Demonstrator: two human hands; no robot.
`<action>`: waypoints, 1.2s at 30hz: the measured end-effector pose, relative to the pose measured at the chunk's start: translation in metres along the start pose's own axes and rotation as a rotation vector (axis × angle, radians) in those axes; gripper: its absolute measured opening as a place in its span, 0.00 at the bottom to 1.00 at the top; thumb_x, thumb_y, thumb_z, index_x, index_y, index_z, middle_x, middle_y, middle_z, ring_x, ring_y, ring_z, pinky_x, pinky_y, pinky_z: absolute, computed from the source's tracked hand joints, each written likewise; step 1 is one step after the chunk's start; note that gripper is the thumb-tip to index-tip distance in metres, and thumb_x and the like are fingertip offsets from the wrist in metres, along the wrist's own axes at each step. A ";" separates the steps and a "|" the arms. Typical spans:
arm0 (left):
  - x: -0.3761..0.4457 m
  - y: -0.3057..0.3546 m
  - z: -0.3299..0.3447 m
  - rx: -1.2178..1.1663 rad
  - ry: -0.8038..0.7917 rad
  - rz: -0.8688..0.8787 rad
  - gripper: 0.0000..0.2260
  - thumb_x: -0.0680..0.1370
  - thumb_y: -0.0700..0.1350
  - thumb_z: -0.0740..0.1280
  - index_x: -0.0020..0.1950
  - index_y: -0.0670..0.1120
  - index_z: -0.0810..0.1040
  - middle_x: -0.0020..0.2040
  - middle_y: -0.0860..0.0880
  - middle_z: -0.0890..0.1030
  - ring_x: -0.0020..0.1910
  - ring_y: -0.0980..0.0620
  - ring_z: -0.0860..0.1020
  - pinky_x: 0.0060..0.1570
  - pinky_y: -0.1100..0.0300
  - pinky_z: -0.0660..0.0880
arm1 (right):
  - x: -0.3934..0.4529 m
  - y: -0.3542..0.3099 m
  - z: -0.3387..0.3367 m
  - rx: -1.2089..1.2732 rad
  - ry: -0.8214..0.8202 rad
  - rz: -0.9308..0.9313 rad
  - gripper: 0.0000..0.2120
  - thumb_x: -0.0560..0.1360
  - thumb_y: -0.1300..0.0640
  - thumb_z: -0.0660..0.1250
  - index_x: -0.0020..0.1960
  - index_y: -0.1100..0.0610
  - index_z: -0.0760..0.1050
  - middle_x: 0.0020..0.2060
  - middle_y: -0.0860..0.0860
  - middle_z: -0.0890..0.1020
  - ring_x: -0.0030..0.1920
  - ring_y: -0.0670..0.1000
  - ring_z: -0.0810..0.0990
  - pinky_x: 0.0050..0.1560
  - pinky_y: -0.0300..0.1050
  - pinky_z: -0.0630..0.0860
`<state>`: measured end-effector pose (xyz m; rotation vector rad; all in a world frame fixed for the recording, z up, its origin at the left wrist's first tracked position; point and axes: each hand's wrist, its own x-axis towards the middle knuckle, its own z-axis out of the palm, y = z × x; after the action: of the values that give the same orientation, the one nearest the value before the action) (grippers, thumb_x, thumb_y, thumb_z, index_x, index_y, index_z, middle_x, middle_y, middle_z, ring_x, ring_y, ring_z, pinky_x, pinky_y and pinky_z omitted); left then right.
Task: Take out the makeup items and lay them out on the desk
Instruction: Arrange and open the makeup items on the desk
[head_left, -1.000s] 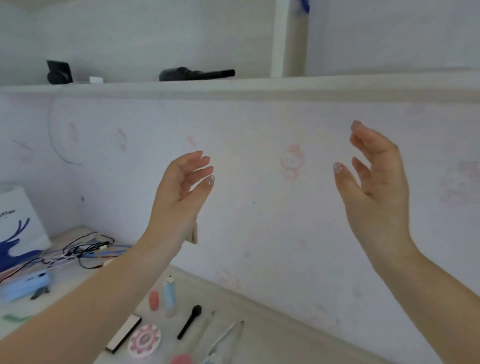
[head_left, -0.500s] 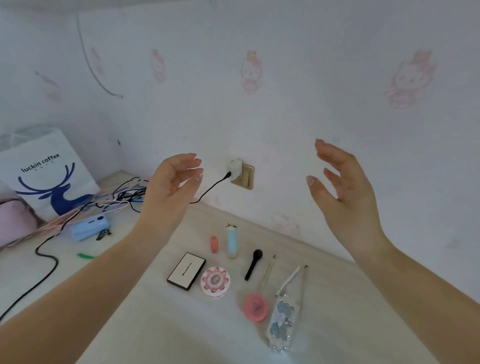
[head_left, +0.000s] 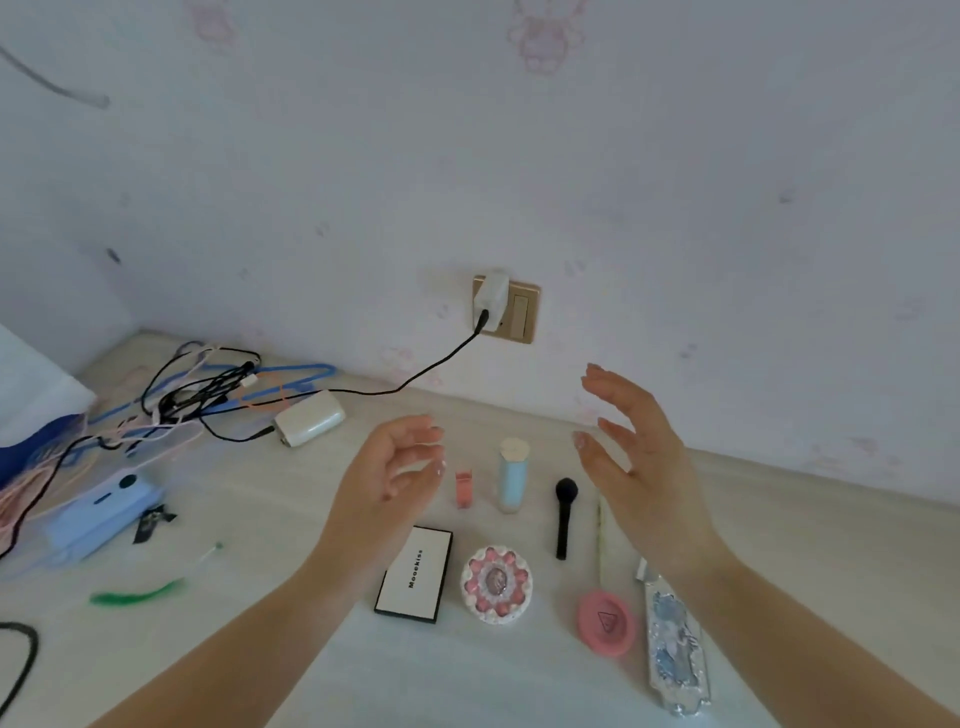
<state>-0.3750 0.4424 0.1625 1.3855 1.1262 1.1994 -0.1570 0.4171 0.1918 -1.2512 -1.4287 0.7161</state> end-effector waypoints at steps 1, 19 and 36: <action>0.000 -0.006 0.001 -0.003 -0.010 -0.019 0.15 0.69 0.42 0.67 0.54 0.52 0.75 0.51 0.53 0.80 0.50 0.59 0.79 0.49 0.67 0.75 | -0.001 0.005 0.003 -0.011 0.001 0.017 0.25 0.75 0.66 0.65 0.59 0.37 0.70 0.65 0.37 0.71 0.67 0.39 0.69 0.66 0.35 0.68; -0.016 -0.131 0.029 0.053 0.008 0.197 0.16 0.74 0.30 0.66 0.52 0.51 0.75 0.51 0.52 0.80 0.49 0.61 0.79 0.45 0.72 0.74 | -0.050 0.152 0.026 -0.039 -0.087 -0.137 0.22 0.74 0.64 0.66 0.61 0.43 0.69 0.66 0.37 0.70 0.68 0.36 0.66 0.67 0.42 0.67; -0.097 -0.119 -0.010 0.252 -0.056 0.233 0.17 0.74 0.38 0.70 0.55 0.57 0.73 0.55 0.58 0.78 0.57 0.59 0.76 0.54 0.64 0.74 | -0.126 0.066 0.042 -0.599 -0.165 -0.277 0.22 0.75 0.57 0.67 0.66 0.44 0.67 0.68 0.42 0.67 0.69 0.45 0.65 0.66 0.36 0.59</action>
<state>-0.4009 0.3621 0.0334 1.7711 1.1292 1.2019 -0.1892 0.3240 0.0804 -1.4169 -1.9967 0.2025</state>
